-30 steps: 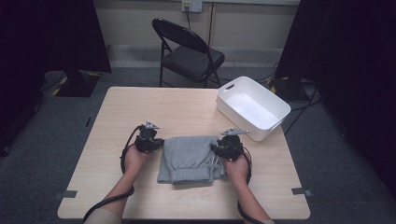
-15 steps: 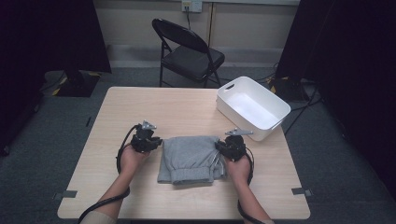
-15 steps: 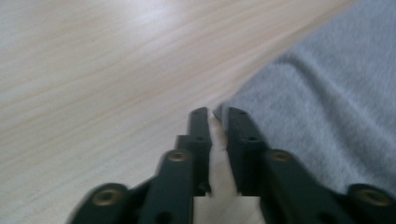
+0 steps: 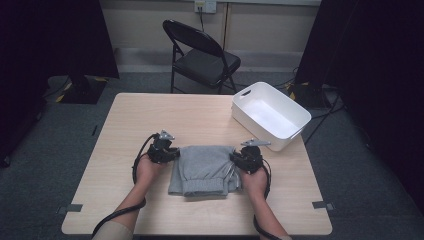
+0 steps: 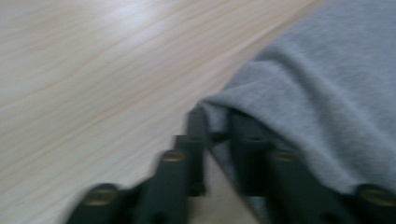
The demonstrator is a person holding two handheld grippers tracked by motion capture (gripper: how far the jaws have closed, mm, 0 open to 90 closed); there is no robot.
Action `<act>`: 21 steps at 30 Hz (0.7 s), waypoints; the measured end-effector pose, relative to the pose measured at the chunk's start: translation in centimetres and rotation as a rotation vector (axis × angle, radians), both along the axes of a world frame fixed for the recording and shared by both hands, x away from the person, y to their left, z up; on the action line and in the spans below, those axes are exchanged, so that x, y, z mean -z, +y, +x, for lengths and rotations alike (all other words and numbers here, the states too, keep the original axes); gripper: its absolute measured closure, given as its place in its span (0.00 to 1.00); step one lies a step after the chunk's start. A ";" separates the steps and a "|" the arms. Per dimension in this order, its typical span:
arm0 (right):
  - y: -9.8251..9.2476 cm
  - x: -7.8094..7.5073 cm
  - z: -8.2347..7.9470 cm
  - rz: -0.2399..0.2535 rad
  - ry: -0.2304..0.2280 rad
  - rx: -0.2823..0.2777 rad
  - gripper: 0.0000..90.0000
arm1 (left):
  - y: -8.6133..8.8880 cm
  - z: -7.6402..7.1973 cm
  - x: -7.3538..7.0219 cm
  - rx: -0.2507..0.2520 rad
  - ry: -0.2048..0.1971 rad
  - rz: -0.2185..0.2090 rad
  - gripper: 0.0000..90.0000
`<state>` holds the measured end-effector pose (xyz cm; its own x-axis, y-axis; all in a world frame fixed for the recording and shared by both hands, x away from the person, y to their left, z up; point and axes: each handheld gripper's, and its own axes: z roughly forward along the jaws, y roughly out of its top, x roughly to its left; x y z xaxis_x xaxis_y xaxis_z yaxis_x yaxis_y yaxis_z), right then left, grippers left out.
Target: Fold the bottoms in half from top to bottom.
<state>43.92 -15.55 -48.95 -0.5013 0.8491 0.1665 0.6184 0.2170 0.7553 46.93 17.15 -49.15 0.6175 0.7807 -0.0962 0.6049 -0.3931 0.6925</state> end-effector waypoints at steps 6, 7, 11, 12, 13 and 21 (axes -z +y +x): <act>-0.3 -0.1 0.1 0.009 0.008 -0.008 0.92 | 0.8 -0.2 -0.5 -0.045 0.031 -0.034 0.98; -0.3 0.0 0.1 0.010 0.009 -0.009 0.92 | 1.2 -0.4 -0.8 -0.056 0.030 -0.048 0.98; -0.3 0.0 0.0 0.009 0.003 -0.010 0.93 | 3.0 -1.0 -1.3 -0.091 0.029 -0.112 0.98; -0.3 0.0 0.0 0.010 0.002 -0.010 0.93 | 3.1 -1.1 -1.4 -0.099 0.032 -0.123 0.98; -0.4 0.0 0.0 0.012 0.004 -0.009 0.93 | 2.9 -1.1 -1.5 -0.097 0.039 -0.115 0.98; -0.8 -0.3 -0.1 0.043 -0.014 0.025 0.81 | 3.1 -1.0 -2.5 -0.143 0.007 -0.126 0.91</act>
<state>43.80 -16.33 -48.66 -0.4830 0.8534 0.1961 0.6124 0.1691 0.7722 45.94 20.30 -46.70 0.4998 0.8421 -0.2027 0.6534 -0.2130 0.7264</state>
